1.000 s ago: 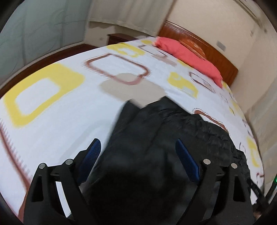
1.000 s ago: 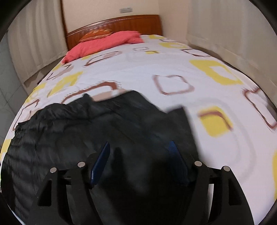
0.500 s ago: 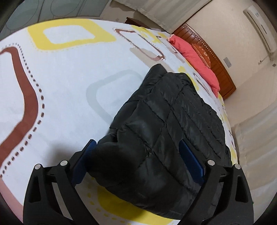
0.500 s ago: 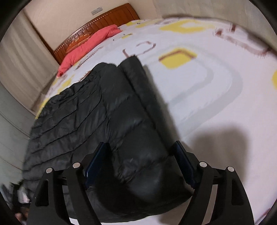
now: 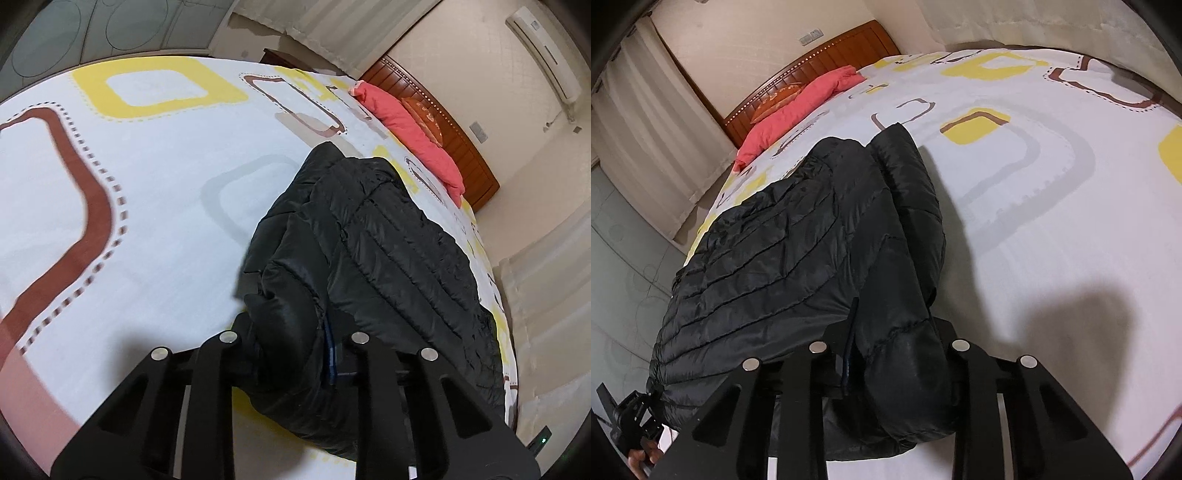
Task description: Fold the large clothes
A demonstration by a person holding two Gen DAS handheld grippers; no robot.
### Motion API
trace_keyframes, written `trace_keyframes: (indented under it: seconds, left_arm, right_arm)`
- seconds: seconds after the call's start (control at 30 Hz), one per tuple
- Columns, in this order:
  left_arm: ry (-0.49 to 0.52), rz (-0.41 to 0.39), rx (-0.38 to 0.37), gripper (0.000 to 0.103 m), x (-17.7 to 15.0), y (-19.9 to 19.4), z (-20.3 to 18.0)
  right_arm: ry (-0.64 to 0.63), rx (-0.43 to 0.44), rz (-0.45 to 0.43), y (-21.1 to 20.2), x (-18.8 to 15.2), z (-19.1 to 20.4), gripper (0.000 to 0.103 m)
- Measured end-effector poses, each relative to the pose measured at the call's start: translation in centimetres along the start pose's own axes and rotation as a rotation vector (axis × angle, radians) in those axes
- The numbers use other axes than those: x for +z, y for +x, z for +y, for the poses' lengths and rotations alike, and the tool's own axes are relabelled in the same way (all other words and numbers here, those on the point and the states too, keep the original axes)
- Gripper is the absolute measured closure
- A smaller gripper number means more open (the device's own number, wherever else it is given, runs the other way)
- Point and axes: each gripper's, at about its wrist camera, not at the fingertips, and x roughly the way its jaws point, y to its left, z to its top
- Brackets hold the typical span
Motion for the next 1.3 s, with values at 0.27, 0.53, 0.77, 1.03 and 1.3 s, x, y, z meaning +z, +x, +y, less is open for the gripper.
trace_keyframes:
  seconds: [0.27, 0.53, 0.77, 1.03, 1.3]
  left_arm:
    - [0.023, 0.001, 0.009, 0.08, -2.4, -3.6, 2.1]
    - [0.021, 0.003, 0.018, 0.08, -4.1, -5.6, 3.7]
    - [0.024, 0.002, 0.02, 0.08, -4.6, -6.5, 4.1]
    - [0.023, 0.006, 0.017, 0.08, -4.8, -7.1, 4.4]
    - [0.031, 0.012, 0.015, 0.08, -5.1, -7.9, 4.5]
  right_arm:
    - [-0.003, 0.014, 0.001, -3.0, -2.8, -1.1, 0.075]
    - [0.002, 0.019, 0.003, -5.0, -4.9, -1.8, 0.075]
    - [0.014, 0.021, 0.001, -5.9, -5.7, -2.2, 0.075]
    - [0.015, 0.021, 0.002, -6.2, -6.0, -2.1, 0.075]
    - [0.023, 0.03, 0.007, -6.5, -5.6, -2.5, 0.074]
